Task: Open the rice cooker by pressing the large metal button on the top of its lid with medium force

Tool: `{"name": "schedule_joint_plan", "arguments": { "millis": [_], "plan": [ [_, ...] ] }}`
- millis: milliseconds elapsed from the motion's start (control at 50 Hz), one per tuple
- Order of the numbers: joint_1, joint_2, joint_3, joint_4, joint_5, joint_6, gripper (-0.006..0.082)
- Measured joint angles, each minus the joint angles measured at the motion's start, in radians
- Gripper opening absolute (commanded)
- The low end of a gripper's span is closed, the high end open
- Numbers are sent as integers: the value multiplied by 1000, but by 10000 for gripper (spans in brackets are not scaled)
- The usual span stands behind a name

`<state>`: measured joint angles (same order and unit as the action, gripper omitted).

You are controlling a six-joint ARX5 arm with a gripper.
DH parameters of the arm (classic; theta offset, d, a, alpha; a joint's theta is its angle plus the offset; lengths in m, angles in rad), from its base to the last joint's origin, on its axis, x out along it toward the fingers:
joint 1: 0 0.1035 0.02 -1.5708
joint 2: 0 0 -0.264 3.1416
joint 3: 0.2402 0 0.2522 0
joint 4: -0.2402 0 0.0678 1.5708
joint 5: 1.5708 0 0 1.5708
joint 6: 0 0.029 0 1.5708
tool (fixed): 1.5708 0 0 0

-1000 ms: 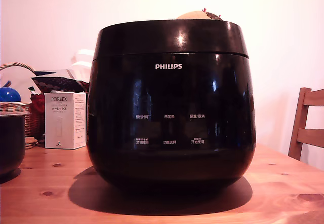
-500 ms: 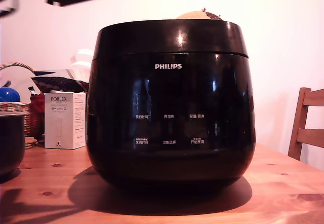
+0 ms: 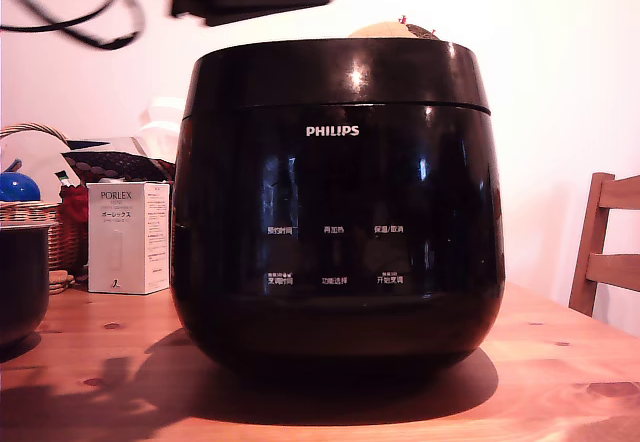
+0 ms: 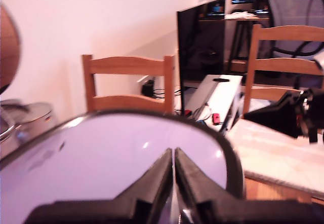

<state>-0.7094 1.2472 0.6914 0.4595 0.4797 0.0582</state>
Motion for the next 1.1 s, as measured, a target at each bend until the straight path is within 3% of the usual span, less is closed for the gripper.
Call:
{"name": "schedule_joint_plan", "arguments": {
  "millis": [260, 520, 1100],
  "plan": [
    [-17, 38, 58, -184, -37, 0, -22],
    [-17, 31, 85, -259, -106, 25, -22],
    [-17, 11, 128, -426, -114, 54, -22]
  ]
}}
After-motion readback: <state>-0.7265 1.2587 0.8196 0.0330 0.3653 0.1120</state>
